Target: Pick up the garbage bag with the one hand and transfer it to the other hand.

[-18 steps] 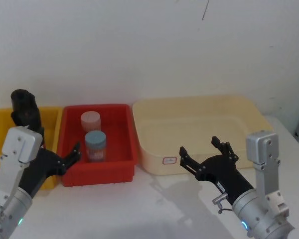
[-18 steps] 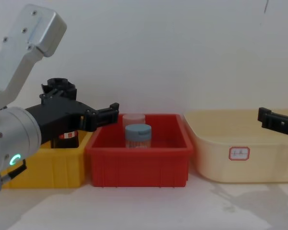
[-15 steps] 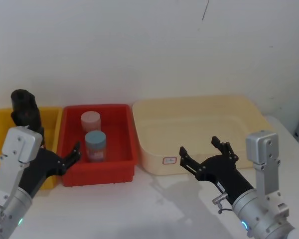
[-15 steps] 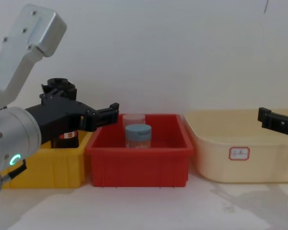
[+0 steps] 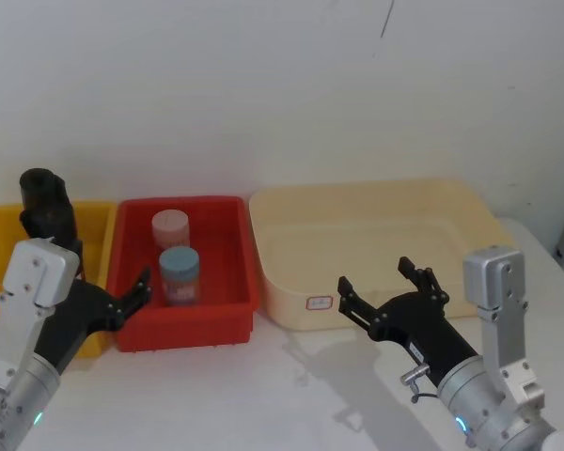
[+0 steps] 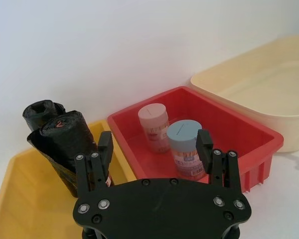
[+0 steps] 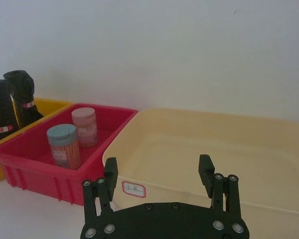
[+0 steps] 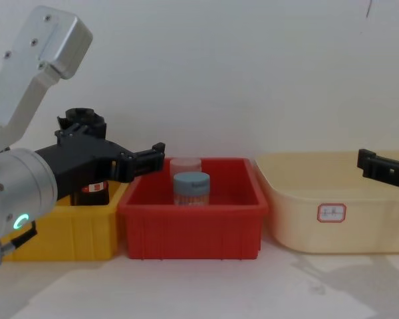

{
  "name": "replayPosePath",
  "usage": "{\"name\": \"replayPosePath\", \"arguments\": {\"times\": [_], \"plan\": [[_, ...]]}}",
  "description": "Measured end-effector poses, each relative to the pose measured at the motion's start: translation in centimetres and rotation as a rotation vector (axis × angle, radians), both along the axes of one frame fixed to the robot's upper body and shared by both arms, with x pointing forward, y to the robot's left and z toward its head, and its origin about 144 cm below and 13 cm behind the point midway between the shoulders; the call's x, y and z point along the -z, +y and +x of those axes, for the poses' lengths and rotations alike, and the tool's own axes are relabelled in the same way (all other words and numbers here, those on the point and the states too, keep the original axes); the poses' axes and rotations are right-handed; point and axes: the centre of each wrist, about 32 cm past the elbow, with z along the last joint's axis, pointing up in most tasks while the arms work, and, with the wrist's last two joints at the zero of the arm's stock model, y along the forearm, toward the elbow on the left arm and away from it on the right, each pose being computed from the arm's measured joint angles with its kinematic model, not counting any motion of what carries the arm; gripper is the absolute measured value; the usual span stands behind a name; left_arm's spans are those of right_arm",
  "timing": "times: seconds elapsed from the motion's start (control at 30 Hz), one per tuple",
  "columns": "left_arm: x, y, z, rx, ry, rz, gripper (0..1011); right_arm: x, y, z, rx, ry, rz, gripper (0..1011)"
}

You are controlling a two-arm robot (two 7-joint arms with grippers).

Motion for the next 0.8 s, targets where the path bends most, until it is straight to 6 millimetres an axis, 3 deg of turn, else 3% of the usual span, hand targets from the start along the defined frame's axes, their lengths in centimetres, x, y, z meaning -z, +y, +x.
{"name": "replayPosePath", "arguments": {"times": [0.8], "plan": [[0.0,0.0,0.0,0.0,0.0,0.0,1000,0.0,0.0,0.0,0.0,0.0,0.0,1000]]}}
